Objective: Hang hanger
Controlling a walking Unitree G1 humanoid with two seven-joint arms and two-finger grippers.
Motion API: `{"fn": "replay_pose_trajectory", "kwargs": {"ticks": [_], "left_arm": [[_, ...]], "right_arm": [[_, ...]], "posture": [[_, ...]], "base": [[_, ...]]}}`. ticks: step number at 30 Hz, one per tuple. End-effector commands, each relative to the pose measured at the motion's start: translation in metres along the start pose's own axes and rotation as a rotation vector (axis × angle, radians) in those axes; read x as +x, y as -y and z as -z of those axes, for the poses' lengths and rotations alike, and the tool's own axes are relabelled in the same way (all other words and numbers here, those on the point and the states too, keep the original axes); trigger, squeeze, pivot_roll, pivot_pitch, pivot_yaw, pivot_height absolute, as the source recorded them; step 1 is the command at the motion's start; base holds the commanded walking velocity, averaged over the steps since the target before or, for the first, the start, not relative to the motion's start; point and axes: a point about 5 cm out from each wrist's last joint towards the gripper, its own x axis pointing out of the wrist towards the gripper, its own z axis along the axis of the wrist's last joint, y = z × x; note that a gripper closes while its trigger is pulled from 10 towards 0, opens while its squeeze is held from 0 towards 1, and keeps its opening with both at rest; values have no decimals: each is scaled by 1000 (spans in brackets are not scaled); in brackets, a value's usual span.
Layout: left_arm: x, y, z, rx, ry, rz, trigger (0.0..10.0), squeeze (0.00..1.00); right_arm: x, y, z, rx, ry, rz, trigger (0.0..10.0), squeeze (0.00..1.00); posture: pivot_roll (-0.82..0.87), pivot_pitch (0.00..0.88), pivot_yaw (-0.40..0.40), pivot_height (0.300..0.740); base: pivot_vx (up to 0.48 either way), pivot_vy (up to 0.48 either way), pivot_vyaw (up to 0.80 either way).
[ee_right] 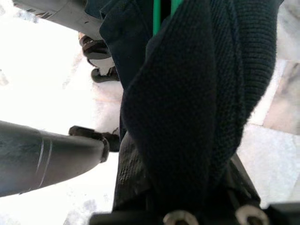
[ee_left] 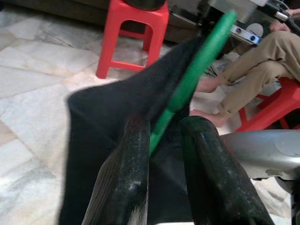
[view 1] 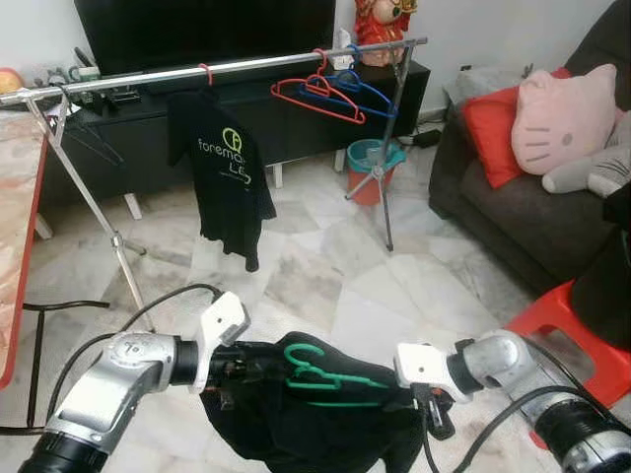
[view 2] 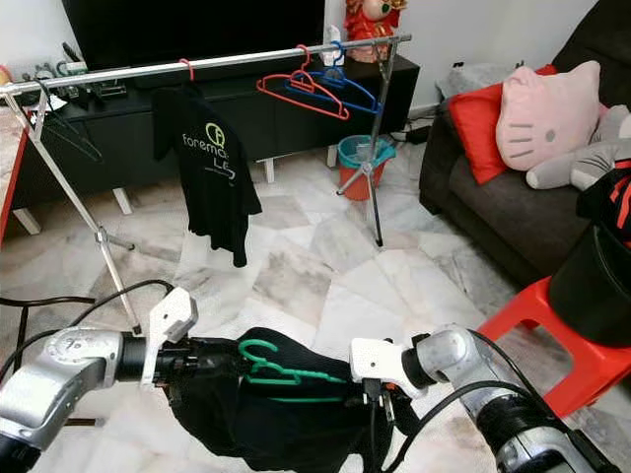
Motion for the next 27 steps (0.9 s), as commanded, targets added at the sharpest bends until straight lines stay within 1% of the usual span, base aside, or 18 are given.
{"fn": "replay_pose_trajectory", "kwargs": {"ticks": [1,6,7,13,14,15,16,17,25,27], "left_arm": [[4,2,-6,16,-1,18,10000,0],[8,4,-7,10,8,43,10000,0],[9,4,-7,7,8,46,10000,1000],[13,3,-7,7,9,32,10000,1000],[13,2,-7,14,11,18,10000,906],[14,1,-8,21,9,11,10000,627],[14,0,-8,26,8,6,10000,627],[16,-2,-7,29,1,-8,10000,0],[20,-11,-10,34,26,-78,10000,0],[20,-11,-11,33,29,-78,10000,0]], "right_arm": [[-1,8,-10,-33,23,33,0,0],[3,10,-14,-40,32,41,0,0],[4,10,-15,-41,34,40,0,0],[5,11,-17,-43,44,37,0,0],[5,11,-17,-44,43,36,0,0],[5,11,-17,-44,43,35,0,0],[5,11,-17,-44,43,34,0,0],[5,11,-17,-45,45,31,0,0],[5,11,-21,-50,58,15,0,0],[5,11,-20,-50,58,16,0,0]], "posture": [[85,0,-66,740],[86,0,-67,740],[86,0,-67,740],[86,0,-69,740],[86,0,-70,740],[86,0,-70,740],[86,0,-70,740],[86,0,-70,740],[83,0,-70,740],[83,0,-71,740]], "base": [[0,0,0],[0,0,0],[0,0,0],[0,0,0],[0,0,0],[0,0,0],[0,0,0],[0,0,0],[0,0,0],[0,0,0]]}}
